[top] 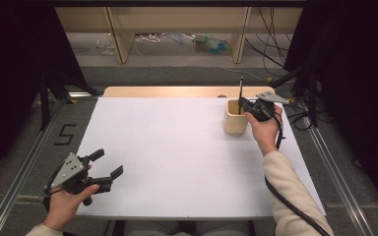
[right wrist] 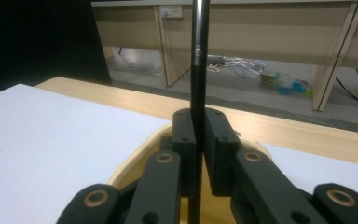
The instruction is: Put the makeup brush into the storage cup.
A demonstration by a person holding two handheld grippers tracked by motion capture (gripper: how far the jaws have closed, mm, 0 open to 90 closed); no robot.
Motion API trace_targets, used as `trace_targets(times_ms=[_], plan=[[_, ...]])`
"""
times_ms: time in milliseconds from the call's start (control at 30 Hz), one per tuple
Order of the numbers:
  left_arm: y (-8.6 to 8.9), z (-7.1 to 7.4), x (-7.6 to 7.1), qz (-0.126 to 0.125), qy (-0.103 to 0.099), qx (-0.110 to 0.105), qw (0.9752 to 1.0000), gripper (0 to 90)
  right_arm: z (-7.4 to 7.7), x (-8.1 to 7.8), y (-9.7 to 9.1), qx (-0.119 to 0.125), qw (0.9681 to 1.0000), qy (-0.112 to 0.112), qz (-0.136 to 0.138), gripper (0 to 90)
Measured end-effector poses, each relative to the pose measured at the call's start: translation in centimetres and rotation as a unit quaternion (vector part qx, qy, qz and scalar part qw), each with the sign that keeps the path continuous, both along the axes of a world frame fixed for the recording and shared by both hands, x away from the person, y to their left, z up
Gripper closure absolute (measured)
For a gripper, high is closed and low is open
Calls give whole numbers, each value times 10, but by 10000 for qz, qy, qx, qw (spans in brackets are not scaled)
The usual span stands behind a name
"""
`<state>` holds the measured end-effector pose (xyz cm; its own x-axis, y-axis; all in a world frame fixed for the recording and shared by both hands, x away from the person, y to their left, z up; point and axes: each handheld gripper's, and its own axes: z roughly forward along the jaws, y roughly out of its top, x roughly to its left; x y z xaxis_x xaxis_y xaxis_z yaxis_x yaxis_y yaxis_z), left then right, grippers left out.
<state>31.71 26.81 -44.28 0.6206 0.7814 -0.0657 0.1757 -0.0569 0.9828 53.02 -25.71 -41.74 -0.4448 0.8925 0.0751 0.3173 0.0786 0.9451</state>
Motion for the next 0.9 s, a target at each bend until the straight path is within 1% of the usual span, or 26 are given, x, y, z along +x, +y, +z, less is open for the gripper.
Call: trace_targets(times_ms=[67, 100, 133, 167, 300, 333, 367, 400, 433, 467, 600, 633, 667, 733, 867, 900], plan=[[0, 0, 0, -1, -2, -1, 10000, 82, -1, 1, 0, -33, 10000, -68, -22, 842], [0, 0, 0, -1, 1, -2, 10000, 82, -1, 1, 0, -42, 10000, -24, 11, 842], [0, 0, 0, -3, 1, -1, 10000, 83, -2, 1, 0, -20, 10000, -61, 27, 842], [0, 0, 0, -1, 1, -1, 10000, 82, -1, 0, 1, -1, 10000, 2, 0, 842], [0, 0, 0, 0, 1, 2, 10000, 82, -2, 1, 0, -13, 10000, 29, 12, 842], [0, 0, 0, 0, 2, 1, 10000, 82, -3, 2, 0, -24, 10000, -56, 48, 842], [0, 0, 0, 1, 0, -2, 10000, 82, -4, 2, 0, -4, 10000, -64, 51, 842], [0, 0, 0, 2, 0, -2, 10000, 82, -3, 1, 0, -59, 10000, -7, 7, 842], [0, 0, 0, 0, 1, -3, 10000, 82, -4, 1, 0, -61, 10000, -20, -7, 842], [0, 0, 0, -1, -1, -3, 10000, 82, -3, 1, 0, -73, 10000, 17, 20, 842], [0, 0, 0, -2, -3, -1, 10000, 82, -4, 1, 1, -76, 10000, 5, 4, 842], [0, 0, 0, 0, -4, -2, 10000, 82, -4, 1, 1, -32, 10000, 62, 21, 842], [0, 0, 0, 0, -2, -3, 10000, 82, -5, 1, 1, -58, 10000, 8, -8, 842], [0, 0, 0, 1, -2, -2, 10000, 82, -5, 2, 1, -74, 10000, 12, 8, 841], [0, 0, 0, 1, -1, -2, 10000, 82, -6, 1, 0, -86, 9999, 42, 29, 841], [0, 0, 0, 0, -3, -4, 10000, 82, -5, 1, 1, -54, 9999, 87, 18, 841]])
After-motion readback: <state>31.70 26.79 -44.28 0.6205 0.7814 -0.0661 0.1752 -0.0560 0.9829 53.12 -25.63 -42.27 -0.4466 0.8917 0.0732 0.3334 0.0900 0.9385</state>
